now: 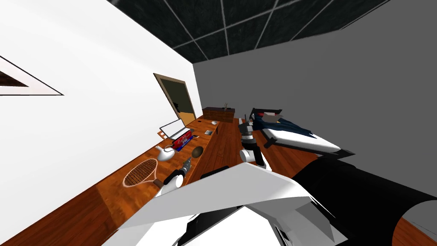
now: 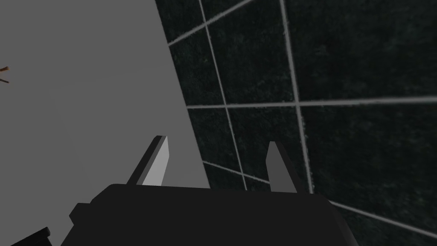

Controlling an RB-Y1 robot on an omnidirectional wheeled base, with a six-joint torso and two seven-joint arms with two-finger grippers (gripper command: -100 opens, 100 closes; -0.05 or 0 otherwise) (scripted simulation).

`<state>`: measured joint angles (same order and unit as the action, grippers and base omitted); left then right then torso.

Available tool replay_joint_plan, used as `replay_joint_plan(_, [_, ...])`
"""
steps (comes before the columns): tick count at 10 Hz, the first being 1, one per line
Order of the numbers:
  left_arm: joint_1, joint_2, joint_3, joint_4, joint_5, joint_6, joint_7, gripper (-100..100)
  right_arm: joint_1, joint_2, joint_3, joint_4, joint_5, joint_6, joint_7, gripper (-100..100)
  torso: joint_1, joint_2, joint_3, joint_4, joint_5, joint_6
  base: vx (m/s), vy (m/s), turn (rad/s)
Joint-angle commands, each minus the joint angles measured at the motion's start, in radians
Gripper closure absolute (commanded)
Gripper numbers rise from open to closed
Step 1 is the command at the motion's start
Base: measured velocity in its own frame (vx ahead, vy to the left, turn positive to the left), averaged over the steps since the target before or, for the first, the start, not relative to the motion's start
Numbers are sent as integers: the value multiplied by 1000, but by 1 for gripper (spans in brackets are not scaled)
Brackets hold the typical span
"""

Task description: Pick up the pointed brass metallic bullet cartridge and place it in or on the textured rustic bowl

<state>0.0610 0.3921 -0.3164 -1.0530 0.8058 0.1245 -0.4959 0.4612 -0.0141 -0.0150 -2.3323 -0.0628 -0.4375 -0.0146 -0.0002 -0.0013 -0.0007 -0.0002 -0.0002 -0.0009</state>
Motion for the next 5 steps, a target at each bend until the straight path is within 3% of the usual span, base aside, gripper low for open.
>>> replay_joint_plan(1, [-6,6,-5,39,13,14,-11,-100,0,0,0,0,0,0,0,0,0,0,0,0,0,0,15,13,-106])
replay_joint_plan(3, [-45,31,-24,115,66,64,-44,-100,0,0,0,0,0,0,0,0,0,0,0,0,0,0,24,13,-231])
replay_joint_plan(5, [-63,43,-32,176,91,87,-60,-100,0,0,0,0,0,0,0,0,1,0,0,0,0,-1,19,19,-151])
